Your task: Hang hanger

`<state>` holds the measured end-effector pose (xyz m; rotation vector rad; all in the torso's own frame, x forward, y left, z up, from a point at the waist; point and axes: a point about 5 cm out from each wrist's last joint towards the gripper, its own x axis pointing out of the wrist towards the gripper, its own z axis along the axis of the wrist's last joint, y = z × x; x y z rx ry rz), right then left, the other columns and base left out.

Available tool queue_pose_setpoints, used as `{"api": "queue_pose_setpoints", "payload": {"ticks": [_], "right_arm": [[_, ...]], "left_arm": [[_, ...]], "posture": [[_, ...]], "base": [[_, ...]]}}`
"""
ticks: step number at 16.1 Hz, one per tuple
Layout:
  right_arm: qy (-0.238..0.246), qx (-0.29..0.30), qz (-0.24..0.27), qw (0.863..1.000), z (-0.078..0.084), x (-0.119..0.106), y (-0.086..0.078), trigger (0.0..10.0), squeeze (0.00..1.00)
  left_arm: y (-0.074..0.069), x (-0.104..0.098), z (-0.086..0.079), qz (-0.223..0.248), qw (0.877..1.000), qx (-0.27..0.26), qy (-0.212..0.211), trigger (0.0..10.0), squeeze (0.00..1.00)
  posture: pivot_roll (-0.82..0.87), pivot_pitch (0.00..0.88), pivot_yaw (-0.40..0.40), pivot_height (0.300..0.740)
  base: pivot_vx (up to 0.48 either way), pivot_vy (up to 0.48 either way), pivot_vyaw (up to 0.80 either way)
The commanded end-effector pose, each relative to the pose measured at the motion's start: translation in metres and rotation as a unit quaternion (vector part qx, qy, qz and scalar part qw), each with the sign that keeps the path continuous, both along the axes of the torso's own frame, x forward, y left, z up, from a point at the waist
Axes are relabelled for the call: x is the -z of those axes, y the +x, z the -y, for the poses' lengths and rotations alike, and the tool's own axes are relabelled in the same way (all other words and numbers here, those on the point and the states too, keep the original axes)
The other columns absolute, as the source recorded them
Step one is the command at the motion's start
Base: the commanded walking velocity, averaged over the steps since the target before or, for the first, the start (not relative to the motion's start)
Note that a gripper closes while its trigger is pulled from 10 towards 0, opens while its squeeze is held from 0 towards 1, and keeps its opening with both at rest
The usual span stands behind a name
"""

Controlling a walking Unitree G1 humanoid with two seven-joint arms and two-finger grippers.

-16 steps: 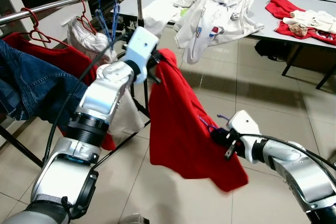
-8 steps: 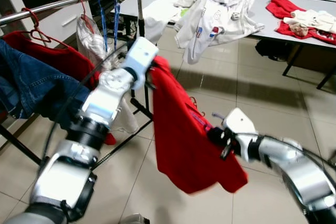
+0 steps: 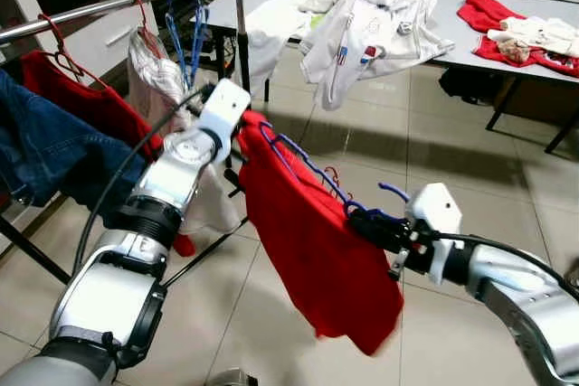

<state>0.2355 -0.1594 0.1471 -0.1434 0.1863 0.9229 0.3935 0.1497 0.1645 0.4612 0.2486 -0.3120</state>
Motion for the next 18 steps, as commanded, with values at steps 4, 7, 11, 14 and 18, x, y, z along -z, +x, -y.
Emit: {"api": "queue_pose_setpoints", "payload": {"ticks": [4, 7, 11, 14, 18], "right_arm": [[-0.023, 0.062, -0.001, 0.998, 0.023, -0.003, 0.006, 0.0, 0.00], [0.069, 0.113, 0.078, 0.988, 0.017, -0.029, 0.021, 0.0, 0.00], [0.218, 0.236, 0.120, 0.940, 0.020, -0.052, 0.044, 0.0, 0.00], [0.252, 0.232, 0.144, 0.928, 0.014, -0.058, 0.052, 0.0, 0.00], [0.206, 0.296, 0.175, 0.916, 0.021, -0.061, 0.061, 0.0, 0.00]], "left_arm": [[0.004, -0.005, -0.012, 0.017, 0.999, -0.032, -0.028, 0.0, 0.00], [-0.002, -0.001, 0.003, 0.001, 0.997, 0.030, -0.066, 0.0, 0.00], [-0.025, 0.003, 0.029, -0.024, 0.984, 0.104, -0.146, 0.0, 0.00], [-0.053, 0.000, 0.059, -0.030, 0.971, 0.181, -0.150, 0.0, 0.00], [-0.064, -0.008, 0.059, 0.023, 0.976, 0.140, -0.163, 0.0, 0.00]], "posture": [[0.02, 0.000, 0.029, 0.740], [0.02, 0.000, 0.030, 0.740], [0.03, 0.000, 0.026, 0.740], [0.03, 0.000, 0.020, 0.740], [0.04, 0.000, 0.017, 0.740]], "base": [[0.000, 0.000, 0.00], [0.000, 0.000, 0.00], [0.000, 0.000, 0.00], [0.000, 0.000, 0.00], [0.000, 0.000, 0.00]]}}
